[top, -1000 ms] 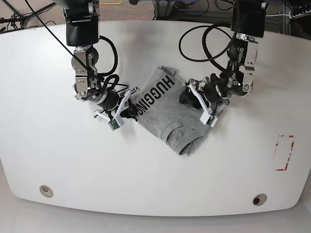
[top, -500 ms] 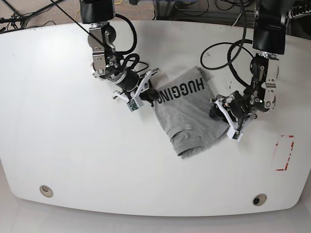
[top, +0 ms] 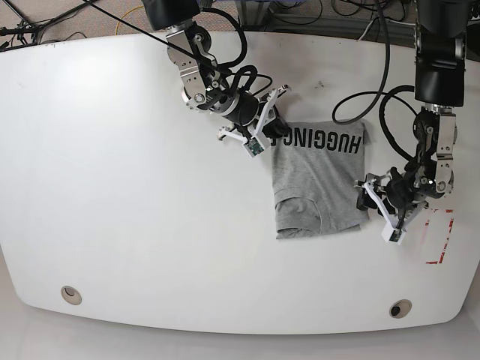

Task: Fold the T-shirt properly
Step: 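Grasp the shirt edges with both grippers and square the folded shirt, then release the shirt with the right gripper and grasp the collar with the left gripper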

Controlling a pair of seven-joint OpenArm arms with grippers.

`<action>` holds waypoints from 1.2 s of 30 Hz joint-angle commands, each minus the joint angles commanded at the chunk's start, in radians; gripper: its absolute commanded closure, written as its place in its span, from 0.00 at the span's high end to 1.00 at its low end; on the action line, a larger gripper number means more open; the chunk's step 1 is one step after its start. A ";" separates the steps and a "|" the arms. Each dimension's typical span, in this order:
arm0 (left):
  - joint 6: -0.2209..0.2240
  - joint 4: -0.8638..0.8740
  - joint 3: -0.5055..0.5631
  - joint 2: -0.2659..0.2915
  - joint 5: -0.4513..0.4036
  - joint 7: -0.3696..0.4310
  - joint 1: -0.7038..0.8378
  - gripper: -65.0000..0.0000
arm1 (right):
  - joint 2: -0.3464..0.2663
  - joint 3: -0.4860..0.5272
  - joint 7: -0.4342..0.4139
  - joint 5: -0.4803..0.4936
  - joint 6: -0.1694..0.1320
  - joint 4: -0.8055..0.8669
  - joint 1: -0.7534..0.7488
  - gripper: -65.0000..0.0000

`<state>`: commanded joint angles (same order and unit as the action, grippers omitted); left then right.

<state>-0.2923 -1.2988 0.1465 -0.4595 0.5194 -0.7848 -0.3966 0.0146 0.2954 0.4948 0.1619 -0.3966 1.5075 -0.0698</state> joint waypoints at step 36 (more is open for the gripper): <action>0.453 -0.074 0.092 0.511 -0.707 0.433 0.387 0.48 | -0.120 -0.453 0.173 0.003 -0.160 0.272 -0.025 0.13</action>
<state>0.1603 -1.3725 0.2386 0.0514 -0.1880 -0.3521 -0.0100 -0.1051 -0.1573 0.6682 0.1649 -0.5562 1.7791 -0.0944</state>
